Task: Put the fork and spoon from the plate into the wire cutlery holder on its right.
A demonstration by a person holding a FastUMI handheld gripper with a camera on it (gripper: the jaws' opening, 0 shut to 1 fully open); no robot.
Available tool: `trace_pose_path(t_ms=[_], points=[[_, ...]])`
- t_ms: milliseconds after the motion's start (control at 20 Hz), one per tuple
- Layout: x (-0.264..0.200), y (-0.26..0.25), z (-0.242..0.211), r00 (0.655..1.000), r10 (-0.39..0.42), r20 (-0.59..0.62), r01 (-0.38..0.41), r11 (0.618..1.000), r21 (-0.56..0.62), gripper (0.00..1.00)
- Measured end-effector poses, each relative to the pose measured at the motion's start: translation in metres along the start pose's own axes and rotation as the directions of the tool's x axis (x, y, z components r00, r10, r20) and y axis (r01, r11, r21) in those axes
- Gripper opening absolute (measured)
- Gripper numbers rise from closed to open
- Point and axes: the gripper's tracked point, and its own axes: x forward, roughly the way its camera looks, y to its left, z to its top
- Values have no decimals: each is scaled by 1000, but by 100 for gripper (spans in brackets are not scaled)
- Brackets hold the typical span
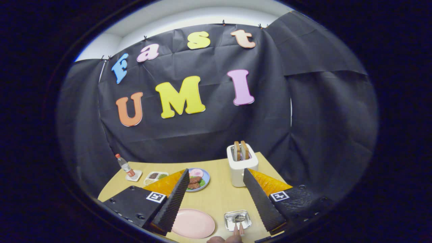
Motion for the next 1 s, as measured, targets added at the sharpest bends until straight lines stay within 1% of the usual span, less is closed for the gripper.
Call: trace_pose_path(t_ms=[150, 250, 350, 500, 650, 900, 1000], points=[[-17, -6, 14, 996, -4, 93, 6, 1000, -27, 96], [-27, -4, 17, 991, -7, 134, 9, 1000, -18, 96], [-35, -5, 15, 991, -10, 137, 12, 1000, -10, 96], [-42, 1, 14, 992, -5, 122, 10, 999, -43, 96], [-50, 0, 23, 988, -13, 152, 23, 998, -61, 96], [-57, 3, 21, 988, -16, 157, 27, 997, -70, 96], [-60, 5, 28, 984, -15, 178, 30, 996, -84, 96]])
